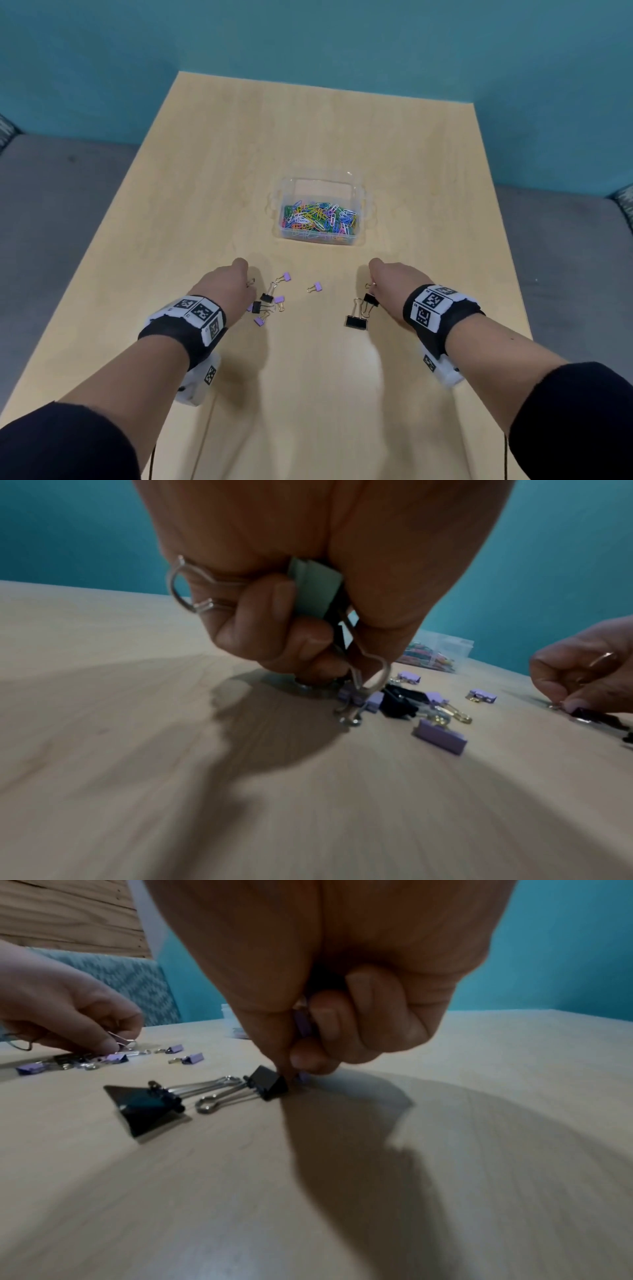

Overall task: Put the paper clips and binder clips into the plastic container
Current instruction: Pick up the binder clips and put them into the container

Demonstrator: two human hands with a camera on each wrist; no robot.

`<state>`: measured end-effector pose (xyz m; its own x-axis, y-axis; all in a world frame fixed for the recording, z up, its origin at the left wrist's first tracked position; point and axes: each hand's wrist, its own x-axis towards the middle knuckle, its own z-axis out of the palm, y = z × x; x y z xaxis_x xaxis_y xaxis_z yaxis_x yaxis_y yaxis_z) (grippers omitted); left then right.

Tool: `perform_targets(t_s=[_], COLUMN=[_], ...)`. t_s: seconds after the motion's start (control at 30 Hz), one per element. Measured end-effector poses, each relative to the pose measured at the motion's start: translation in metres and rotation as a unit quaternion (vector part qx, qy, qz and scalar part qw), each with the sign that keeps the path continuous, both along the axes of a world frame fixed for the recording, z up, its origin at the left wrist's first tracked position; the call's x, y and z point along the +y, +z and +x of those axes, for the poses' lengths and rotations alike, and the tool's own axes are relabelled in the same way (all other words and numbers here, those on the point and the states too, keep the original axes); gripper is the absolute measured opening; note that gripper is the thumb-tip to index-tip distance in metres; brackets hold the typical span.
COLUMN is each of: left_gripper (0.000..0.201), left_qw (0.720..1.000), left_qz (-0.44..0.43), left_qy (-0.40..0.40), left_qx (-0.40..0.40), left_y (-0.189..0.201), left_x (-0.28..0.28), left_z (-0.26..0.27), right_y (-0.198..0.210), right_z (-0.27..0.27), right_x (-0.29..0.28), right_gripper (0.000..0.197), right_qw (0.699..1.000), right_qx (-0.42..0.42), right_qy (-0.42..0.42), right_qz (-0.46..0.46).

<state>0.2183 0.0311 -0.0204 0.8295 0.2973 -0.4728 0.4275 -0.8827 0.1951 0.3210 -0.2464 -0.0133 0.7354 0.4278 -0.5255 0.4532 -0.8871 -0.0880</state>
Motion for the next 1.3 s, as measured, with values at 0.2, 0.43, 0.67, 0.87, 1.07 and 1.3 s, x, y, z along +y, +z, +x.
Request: perform_targets(t_s=[0.2, 0.43, 0.67, 0.87, 1.07, 1.3], left_gripper=[0.024, 0.023, 0.024, 0.011, 0.017, 0.011], left_qw=[0.970, 0.719, 0.942, 0.984, 0.970, 0.915], left_qz=[-0.170, -0.581, -0.269, -0.060, -0.184, -0.277], left_qy=[0.143, 0.337, 0.114, -0.077, -0.045, 0.162], left_qx=[-0.095, -0.178, -0.167, -0.148, -0.153, -0.243], left_y=[0.001, 0.034, 0.059, 0.052, 0.054, 0.039], left_x=[0.014, 0.025, -0.003, -0.032, -0.028, 0.019], left_z=[0.000, 0.056, 0.169, 0.227, 0.224, 0.124], right_y=[-0.001, -0.004, 0.005, 0.002, 0.015, 0.041], right_z=[0.004, 0.010, 0.005, 0.002, 0.022, 0.103], right_x=[-0.004, -0.016, -0.036, -0.035, -0.020, 0.050], right_gripper=[0.006, 0.009, 0.023, 0.017, 0.023, 0.022], right_qw=[0.994, 0.911, 0.623, 0.599, 0.615, 0.793], right_qx=[0.051, 0.167, 0.319, 0.330, 0.318, 0.172], right_qy=[-0.073, -0.277, -0.507, -0.520, -0.504, -0.357], right_qz=[0.063, 0.256, 0.503, 0.512, 0.517, 0.462])
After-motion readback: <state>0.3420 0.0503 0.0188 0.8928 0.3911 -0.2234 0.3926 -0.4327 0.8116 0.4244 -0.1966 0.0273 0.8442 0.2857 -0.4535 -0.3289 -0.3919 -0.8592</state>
